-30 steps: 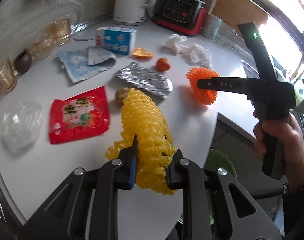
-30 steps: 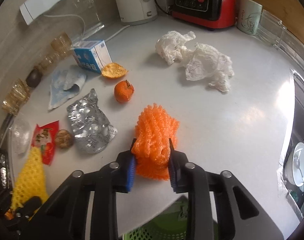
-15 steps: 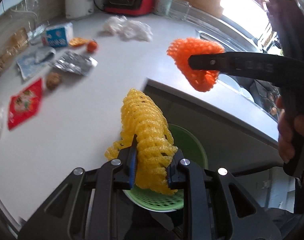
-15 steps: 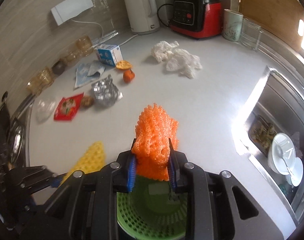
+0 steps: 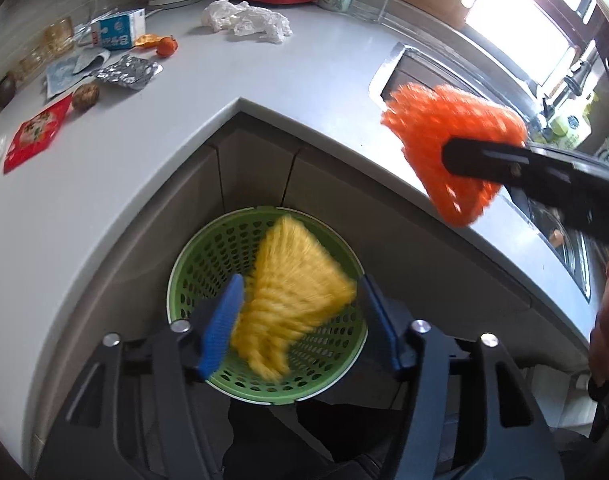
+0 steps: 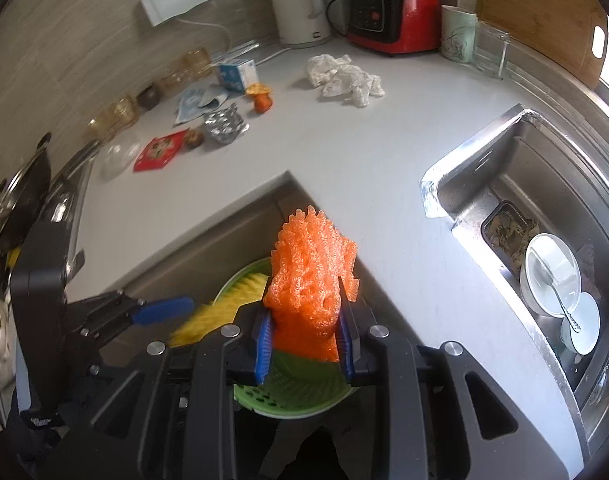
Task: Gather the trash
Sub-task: 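Release the yellow and orange foam nets into the green basket with both tools, then grasp the clear plastic bag with the left tool while the right tool grasps the blue towel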
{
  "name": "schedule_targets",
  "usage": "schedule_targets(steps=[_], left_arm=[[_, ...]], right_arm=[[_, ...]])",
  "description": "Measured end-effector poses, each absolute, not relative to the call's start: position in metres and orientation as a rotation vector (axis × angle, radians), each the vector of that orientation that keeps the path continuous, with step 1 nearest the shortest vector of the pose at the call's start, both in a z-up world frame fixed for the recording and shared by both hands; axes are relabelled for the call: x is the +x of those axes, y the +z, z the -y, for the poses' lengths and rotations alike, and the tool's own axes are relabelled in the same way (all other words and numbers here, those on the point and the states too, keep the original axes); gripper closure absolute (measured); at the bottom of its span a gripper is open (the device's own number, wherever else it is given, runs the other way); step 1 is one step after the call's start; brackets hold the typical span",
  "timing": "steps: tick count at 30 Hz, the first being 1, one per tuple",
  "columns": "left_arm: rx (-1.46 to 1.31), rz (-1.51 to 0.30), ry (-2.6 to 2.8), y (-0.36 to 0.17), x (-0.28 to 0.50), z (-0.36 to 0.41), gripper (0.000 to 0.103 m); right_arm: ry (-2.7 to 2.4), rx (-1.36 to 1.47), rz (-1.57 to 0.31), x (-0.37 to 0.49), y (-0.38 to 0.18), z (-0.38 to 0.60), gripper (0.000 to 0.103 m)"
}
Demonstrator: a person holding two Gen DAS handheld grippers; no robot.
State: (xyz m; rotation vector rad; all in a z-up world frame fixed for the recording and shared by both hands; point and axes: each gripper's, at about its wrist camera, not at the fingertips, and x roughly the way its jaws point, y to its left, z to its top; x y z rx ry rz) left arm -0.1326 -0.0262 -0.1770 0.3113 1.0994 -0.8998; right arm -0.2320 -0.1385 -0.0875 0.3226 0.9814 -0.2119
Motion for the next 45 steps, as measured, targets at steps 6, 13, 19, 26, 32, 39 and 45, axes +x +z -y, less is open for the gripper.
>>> schedule_targets(steps=[6,13,19,26,32,39,45], left_arm=[[0.285,-1.081,-0.818,-0.170,-0.143,0.016,0.034],[0.257,-1.044,-0.707,-0.153,-0.139,-0.002,0.028],[0.247,-1.010,-0.606,-0.138,-0.132,-0.019,0.022],[0.219,-1.011,-0.547,-0.134,-0.112,-0.039,0.018],[0.238,-1.019,-0.539,-0.136,-0.081,-0.048,0.014],[0.214,-1.018,-0.506,-0.135,-0.032,-0.071,0.014],[0.164,-0.988,-0.421,-0.127,0.021,-0.107,0.014]], right_arm=[[-0.150,0.306,-0.972,-0.243,-0.086,0.133,0.076],[-0.083,0.306,-0.957,-0.247,-0.086,0.128,0.075],[-0.043,0.291,-0.979,-0.239,-0.095,0.122,0.074],[-0.033,0.255,-1.052,-0.217,-0.120,0.111,0.073],[-0.045,0.232,-1.131,-0.196,-0.146,0.098,0.037],[-0.119,0.219,-1.126,-0.174,-0.146,0.093,0.008],[-0.151,0.220,-1.085,-0.142,-0.130,0.088,0.008]])
